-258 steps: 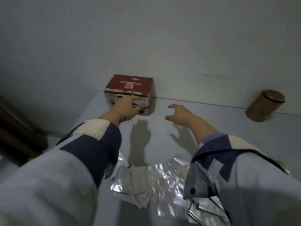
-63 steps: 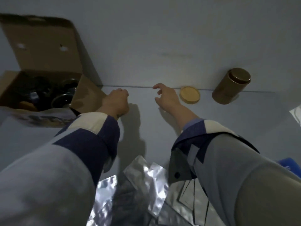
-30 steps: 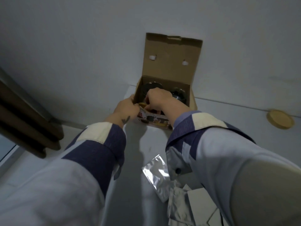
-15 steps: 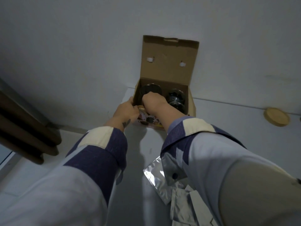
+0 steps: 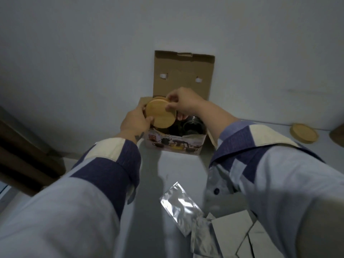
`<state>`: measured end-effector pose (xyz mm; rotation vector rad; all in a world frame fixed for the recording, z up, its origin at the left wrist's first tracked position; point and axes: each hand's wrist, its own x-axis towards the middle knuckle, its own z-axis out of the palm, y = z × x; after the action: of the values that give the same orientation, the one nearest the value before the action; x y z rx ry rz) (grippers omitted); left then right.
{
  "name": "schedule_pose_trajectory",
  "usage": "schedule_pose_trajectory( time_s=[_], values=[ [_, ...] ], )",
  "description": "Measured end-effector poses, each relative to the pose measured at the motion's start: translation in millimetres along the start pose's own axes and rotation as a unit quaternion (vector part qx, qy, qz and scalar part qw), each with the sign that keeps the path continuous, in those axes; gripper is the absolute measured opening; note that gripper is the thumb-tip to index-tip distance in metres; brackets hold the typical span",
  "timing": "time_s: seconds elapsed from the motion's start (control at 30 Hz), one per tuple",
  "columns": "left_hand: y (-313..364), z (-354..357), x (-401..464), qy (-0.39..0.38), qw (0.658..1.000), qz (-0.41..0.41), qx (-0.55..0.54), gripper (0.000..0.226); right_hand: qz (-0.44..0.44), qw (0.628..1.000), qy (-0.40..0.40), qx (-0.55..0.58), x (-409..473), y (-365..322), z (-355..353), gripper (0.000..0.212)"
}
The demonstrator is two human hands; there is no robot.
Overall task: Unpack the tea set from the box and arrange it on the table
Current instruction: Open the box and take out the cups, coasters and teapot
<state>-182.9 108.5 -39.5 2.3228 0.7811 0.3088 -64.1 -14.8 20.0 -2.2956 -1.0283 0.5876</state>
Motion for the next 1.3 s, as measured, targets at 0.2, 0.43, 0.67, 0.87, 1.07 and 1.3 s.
schedule_pose_trajectory(
  time_s=[0.2, 0.43, 0.67, 0.87, 1.07, 1.3],
  values=[
    [44, -2, 10, 0.066, 0.985, 0.151, 0.042, 0.029, 0.075, 0.974, -0.028, 0.214, -29, 37, -34, 0.026],
    [115, 33, 0, 0.006, 0.899, 0.401, 0.174, 0.026, 0.158, 0.905, -0.085, 0.386, -75, 100, -57, 0.045],
    [173, 108, -11, -0.043, 0.910, 0.395, 0.115, 0.039, 0.175, 0.916, 0.001, 0.360, -108, 171, -74, 0.040],
    [193, 204, -9, -0.181, 0.949, 0.229, 0.120, 0.068, 0.256, 0.928, 0.159, 0.220, -119, 257, -90, 0.048],
    [173, 271, -7, -0.267, 0.937, 0.137, 0.176, 0.068, 0.298, 0.933, 0.195, 0.060, -97, 337, -94, 0.055],
    [166, 300, 6, -0.306, 0.918, 0.084, 0.240, 0.090, 0.268, 0.932, 0.235, -0.062, -60, 397, -75, 0.054]
  ],
)
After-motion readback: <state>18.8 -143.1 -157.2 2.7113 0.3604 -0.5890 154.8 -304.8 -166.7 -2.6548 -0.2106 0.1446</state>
